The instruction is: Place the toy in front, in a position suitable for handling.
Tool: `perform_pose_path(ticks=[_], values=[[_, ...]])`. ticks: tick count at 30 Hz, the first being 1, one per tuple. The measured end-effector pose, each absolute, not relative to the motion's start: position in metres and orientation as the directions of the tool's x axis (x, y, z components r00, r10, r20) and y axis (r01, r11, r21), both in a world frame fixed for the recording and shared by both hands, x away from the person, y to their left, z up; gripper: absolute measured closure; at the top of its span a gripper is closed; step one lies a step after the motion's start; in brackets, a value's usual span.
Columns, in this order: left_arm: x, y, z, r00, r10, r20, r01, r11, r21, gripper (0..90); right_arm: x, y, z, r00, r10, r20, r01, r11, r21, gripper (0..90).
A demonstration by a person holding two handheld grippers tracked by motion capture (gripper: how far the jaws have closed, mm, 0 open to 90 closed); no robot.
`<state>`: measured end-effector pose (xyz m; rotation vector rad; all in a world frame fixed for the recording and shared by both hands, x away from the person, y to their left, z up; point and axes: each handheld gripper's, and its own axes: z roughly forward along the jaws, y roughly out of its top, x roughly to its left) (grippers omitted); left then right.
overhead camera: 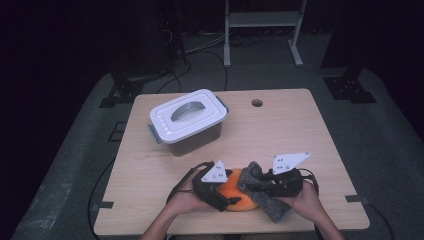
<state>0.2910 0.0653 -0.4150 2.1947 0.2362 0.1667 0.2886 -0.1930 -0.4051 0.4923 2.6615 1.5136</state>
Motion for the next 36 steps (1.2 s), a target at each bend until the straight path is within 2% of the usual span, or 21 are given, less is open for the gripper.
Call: perform_pose_path(ticks=[6,8,10,12,17,21,23,25,26,30,33,36], values=[[0.296,0.074,-0.41,0.97,0.244,-0.011,0.155,-0.582,0.798,8.1,0.289,-0.204,-0.411,-0.946,0.29,0.147,0.275,0.473,0.837,74.2],[0.297,0.076,-0.413,0.973,0.23,-0.032,0.163,-0.58,0.798,15.1,0.289,-0.208,-0.411,-0.943,0.295,0.155,0.286,0.479,0.83,74.2],[0.295,0.073,-0.414,0.974,0.225,-0.007,0.141,-0.589,0.796,17.5,0.287,-0.208,-0.406,-0.943,0.296,0.153,0.285,0.476,0.832,74.2],[0.292,0.068,-0.413,0.977,0.214,0.005,0.122,-0.575,0.809,17.5,0.281,-0.202,-0.392,-0.953,0.275,0.124,0.243,0.458,0.855,74.2],[0.29,0.065,-0.412,0.979,0.203,0.033,0.095,-0.591,0.801,17.3,0.281,-0.19,-0.392,-0.956,0.277,0.098,0.228,0.493,0.84,74.2],[0.293,0.07,-0.41,0.977,0.213,0.017,0.117,-0.599,0.792,10.1,0.283,-0.193,-0.4,-0.955,0.269,0.123,0.245,0.489,0.837,74.2],[0.296,0.074,-0.409,0.975,0.221,0.002,0.135,-0.604,0.785,9.8,0.284,-0.196,-0.402,-0.954,0.269,0.134,0.256,0.49,0.833,74.2],[0.298,0.076,-0.411,0.978,0.206,-0.035,0.154,-0.602,0.783,16.7,0.285,-0.203,-0.405,-0.95,0.268,0.158,0.275,0.487,0.829,74.2],[0.296,0.075,-0.413,0.98,0.199,-0.016,0.136,-0.605,0.785,19.0,0.285,-0.204,-0.404,-0.95,0.268,0.157,0.275,0.491,0.826,74.2],[0.292,0.069,-0.409,0.983,0.181,0.018,0.095,-0.595,0.798,20.9,0.283,-0.201,-0.394,-0.95,0.286,0.127,0.252,0.458,0.852,74.2],[0.29,0.066,-0.408,0.984,0.176,0.03,0.083,-0.596,0.798,19.3,0.283,-0.197,-0.39,-0.95,0.291,0.115,0.242,0.449,0.86,74.1],[0.294,0.07,-0.41,0.981,0.196,0.003,0.117,-0.599,0.792,13.0,0.285,-0.193,-0.396,-0.951,0.286,0.116,0.246,0.478,0.843,74.2]])
